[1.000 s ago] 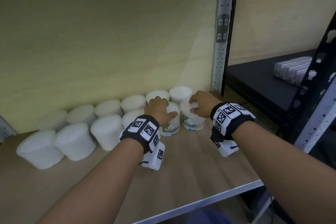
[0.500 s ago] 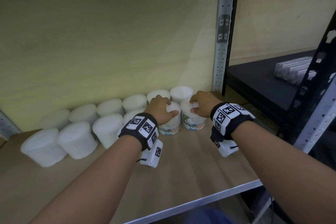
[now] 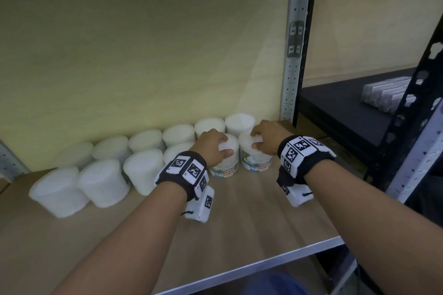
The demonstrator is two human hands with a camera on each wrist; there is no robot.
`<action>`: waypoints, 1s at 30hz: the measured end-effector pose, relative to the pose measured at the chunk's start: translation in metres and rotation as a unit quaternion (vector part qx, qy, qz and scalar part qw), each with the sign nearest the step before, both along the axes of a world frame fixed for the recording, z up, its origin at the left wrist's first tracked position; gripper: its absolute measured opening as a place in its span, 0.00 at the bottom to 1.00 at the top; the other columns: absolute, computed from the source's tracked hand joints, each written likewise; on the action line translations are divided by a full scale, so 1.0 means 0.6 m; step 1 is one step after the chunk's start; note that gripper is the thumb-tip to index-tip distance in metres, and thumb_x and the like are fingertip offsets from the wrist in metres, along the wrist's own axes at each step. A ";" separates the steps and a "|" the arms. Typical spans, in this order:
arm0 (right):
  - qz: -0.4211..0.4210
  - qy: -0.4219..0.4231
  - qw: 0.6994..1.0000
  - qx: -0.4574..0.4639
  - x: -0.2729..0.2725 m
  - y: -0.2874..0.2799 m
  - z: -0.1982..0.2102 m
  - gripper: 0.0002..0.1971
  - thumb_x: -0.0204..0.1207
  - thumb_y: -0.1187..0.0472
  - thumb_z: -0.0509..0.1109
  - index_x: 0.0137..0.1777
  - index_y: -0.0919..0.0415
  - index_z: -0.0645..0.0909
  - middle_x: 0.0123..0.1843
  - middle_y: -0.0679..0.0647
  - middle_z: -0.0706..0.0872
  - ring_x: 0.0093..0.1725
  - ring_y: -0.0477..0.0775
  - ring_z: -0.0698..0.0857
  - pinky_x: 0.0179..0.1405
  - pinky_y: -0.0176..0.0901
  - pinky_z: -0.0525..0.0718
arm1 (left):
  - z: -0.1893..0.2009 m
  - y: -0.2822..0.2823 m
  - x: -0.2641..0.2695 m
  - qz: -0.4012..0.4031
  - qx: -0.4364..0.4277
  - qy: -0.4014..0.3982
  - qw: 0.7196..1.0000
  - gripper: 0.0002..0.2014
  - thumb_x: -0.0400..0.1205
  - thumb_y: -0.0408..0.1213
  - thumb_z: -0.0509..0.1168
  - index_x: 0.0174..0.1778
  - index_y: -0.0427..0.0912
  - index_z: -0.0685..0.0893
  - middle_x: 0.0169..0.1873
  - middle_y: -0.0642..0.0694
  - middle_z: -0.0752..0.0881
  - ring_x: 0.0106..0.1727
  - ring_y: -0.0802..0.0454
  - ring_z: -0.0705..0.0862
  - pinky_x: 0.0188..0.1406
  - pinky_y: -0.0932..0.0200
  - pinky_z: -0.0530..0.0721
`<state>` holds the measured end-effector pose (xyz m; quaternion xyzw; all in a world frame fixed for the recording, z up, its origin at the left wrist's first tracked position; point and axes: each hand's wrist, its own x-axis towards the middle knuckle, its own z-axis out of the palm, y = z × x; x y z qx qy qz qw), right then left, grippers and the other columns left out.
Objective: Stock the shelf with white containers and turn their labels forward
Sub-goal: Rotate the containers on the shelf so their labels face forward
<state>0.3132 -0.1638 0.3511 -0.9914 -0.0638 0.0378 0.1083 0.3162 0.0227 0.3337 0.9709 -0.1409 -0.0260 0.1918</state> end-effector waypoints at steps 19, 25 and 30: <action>-0.001 0.016 1.000 0.021 -0.140 -0.022 0.000 0.23 0.79 0.52 0.68 0.73 0.55 0.74 0.75 0.54 0.73 0.76 0.56 0.69 0.77 0.49 0.69 | -0.001 -0.011 -0.146 -0.026 -0.002 -0.003 1.000 0.24 0.79 0.50 0.67 0.70 0.44 0.77 0.67 0.43 0.76 0.71 0.44 0.73 0.72 0.50 0.71; 0.014 0.014 0.999 0.026 -0.209 -0.042 -0.001 0.23 0.79 0.52 0.67 0.73 0.56 0.74 0.74 0.54 0.74 0.74 0.55 0.71 0.76 0.48 0.69 | 0.003 -0.019 -0.211 -0.046 -0.012 0.001 0.999 0.25 0.80 0.49 0.67 0.71 0.44 0.76 0.70 0.44 0.74 0.73 0.46 0.70 0.72 0.55 0.68; 0.027 0.011 0.999 0.023 -0.249 -0.056 -0.003 0.22 0.79 0.51 0.67 0.72 0.54 0.75 0.72 0.53 0.74 0.74 0.54 0.70 0.76 0.48 0.69 | 0.000 -0.025 -0.253 -0.048 -0.017 -0.002 0.999 0.25 0.80 0.50 0.66 0.72 0.45 0.75 0.71 0.44 0.73 0.74 0.45 0.68 0.73 0.55 0.67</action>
